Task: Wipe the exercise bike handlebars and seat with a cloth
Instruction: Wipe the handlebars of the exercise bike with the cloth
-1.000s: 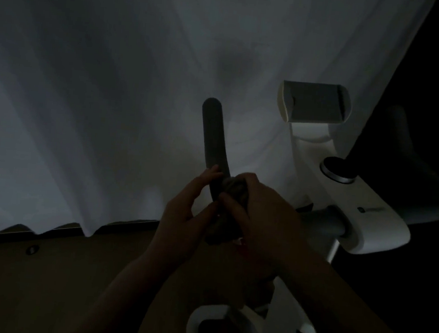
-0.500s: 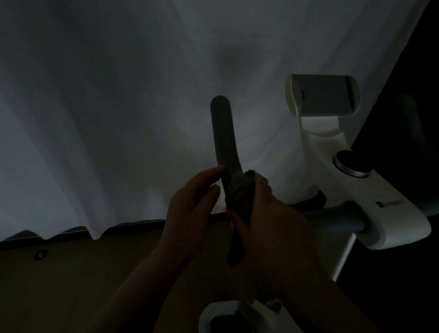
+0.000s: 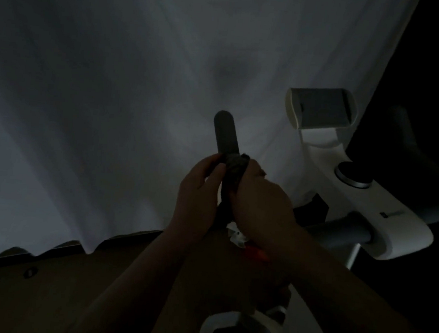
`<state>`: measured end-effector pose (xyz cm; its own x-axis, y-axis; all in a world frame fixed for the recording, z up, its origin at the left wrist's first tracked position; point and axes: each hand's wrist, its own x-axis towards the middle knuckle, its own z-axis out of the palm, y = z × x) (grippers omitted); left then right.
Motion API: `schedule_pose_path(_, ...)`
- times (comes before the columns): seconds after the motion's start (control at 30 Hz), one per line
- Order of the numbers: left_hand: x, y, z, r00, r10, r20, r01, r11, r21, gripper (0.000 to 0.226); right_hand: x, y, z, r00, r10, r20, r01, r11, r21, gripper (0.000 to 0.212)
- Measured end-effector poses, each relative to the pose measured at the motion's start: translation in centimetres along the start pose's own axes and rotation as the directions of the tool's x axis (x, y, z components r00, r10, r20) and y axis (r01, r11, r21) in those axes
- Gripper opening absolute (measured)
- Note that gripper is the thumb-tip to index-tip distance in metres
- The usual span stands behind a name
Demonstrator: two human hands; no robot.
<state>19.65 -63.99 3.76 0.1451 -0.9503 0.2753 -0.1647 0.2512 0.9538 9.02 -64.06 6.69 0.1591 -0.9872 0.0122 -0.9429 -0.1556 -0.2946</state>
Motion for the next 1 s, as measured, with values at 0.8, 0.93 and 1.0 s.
schedule_pose_path(0.8, 3.9, 2.0, -0.6, 0.983, -0.184, 0.012, 0.176, 0.916, -0.361, 0.033, 9.3, -2.5, -0.8, 0.921, -0.120, -0.370, 0.194, 0.966, 0.171, 0.062)
schedule_pose_path(0.93, 4.7, 2.6, -0.4, 0.977, -0.214, -0.010, 0.190, 0.887, -0.420, 0.028, 12.2, -3.4, -2.8, 0.928, -0.164, -0.334, 0.224, 0.963, 0.152, 0.044)
schedule_pose_path(1.0, 4.5, 2.6, -0.1, 0.976, -0.215, -0.026, 0.183, 0.884, -0.429, 0.034, 13.6, -3.2, -3.8, 0.954, -0.159, -0.253, 0.212, 0.957, 0.199, 0.033)
